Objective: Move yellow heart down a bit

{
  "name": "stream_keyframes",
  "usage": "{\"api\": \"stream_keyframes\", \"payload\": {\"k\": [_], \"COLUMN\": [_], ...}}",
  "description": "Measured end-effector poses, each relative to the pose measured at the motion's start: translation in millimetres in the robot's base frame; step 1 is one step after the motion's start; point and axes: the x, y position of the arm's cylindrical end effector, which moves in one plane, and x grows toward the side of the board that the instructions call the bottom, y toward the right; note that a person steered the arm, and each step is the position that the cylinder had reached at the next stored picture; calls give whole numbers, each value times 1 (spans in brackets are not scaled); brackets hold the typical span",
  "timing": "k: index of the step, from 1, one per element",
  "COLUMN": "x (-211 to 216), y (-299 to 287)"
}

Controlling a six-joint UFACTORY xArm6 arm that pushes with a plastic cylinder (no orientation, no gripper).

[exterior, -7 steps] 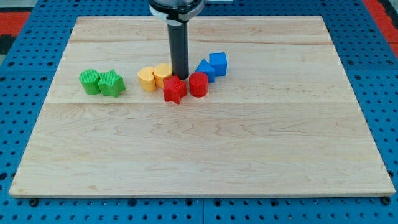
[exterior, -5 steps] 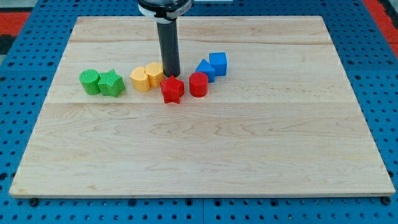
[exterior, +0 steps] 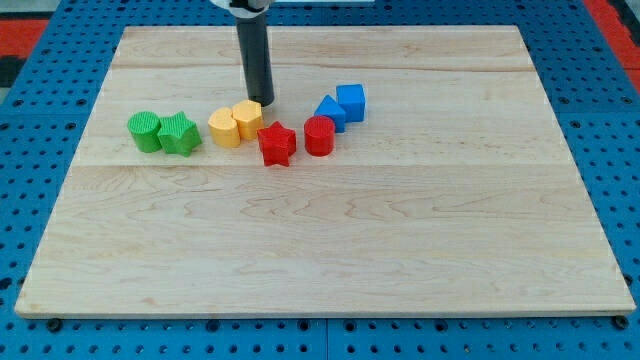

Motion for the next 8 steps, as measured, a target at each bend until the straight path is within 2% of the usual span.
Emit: {"api": "stream_keyframes", "payload": {"k": [2,7,8], "x": [12,107,102], "y": [-36,-39,-39]}}
